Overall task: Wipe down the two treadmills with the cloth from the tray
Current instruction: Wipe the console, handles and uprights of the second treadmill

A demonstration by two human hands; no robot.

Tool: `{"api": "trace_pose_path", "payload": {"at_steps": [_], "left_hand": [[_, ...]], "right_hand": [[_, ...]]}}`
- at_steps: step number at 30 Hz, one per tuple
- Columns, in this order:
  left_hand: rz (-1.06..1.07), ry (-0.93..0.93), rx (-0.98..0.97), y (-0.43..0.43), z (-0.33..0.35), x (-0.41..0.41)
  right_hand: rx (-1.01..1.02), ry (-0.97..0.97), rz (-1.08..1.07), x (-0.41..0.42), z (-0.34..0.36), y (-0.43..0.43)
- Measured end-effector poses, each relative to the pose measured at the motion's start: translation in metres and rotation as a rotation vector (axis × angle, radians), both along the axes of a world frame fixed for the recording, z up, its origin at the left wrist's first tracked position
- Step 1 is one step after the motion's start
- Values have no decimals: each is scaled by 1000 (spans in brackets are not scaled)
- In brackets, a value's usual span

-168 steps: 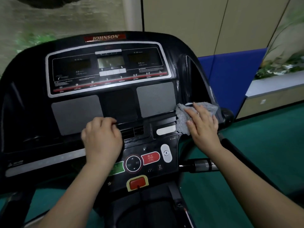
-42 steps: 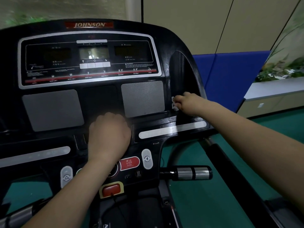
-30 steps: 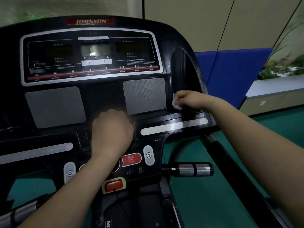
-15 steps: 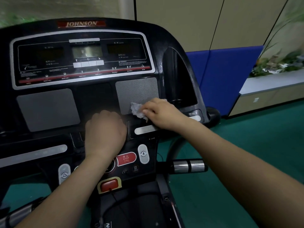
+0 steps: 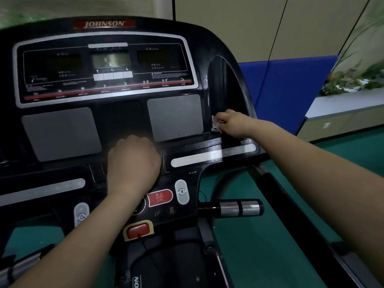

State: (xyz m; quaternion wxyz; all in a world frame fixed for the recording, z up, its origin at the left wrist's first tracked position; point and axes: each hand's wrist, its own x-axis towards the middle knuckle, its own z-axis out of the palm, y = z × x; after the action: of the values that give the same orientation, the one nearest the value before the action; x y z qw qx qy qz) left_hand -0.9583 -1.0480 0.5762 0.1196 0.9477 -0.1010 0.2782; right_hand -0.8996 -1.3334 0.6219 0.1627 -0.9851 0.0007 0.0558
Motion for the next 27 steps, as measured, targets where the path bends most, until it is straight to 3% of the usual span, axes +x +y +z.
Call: {"api": "trace_pose_path", "payload": {"at_steps": [4, 8, 10, 12, 16, 20, 22, 24, 27], "left_hand": [[-6, -5, -11, 1, 1, -2], [0, -9, -14, 1, 0, -2], [7, -10, -5, 0, 0, -1], [9, -4, 6, -1, 1, -1], [6, 2, 14, 0, 1, -1], [9, -12, -2, 1, 0, -2], [11, -18, -9, 0, -1, -2], [13, -24, -15, 0, -1, -2], [17, -12, -14, 0, 1, -2]], "right_hand": [[-49, -109, -38, -11, -8, -2], [59, -657, -164, -49, -46, 10], [179, -772, -252, -70, -63, 35], [260, -746, -269, -85, -72, 72], [224, -677, -24, -107, -78, 139], [89, -670, 148, -107, -80, 111], [68, -713, 69, -102, -82, 69], [126, -738, -140, -97, -86, 23], [231, -657, -380, -92, -89, -5]]}}
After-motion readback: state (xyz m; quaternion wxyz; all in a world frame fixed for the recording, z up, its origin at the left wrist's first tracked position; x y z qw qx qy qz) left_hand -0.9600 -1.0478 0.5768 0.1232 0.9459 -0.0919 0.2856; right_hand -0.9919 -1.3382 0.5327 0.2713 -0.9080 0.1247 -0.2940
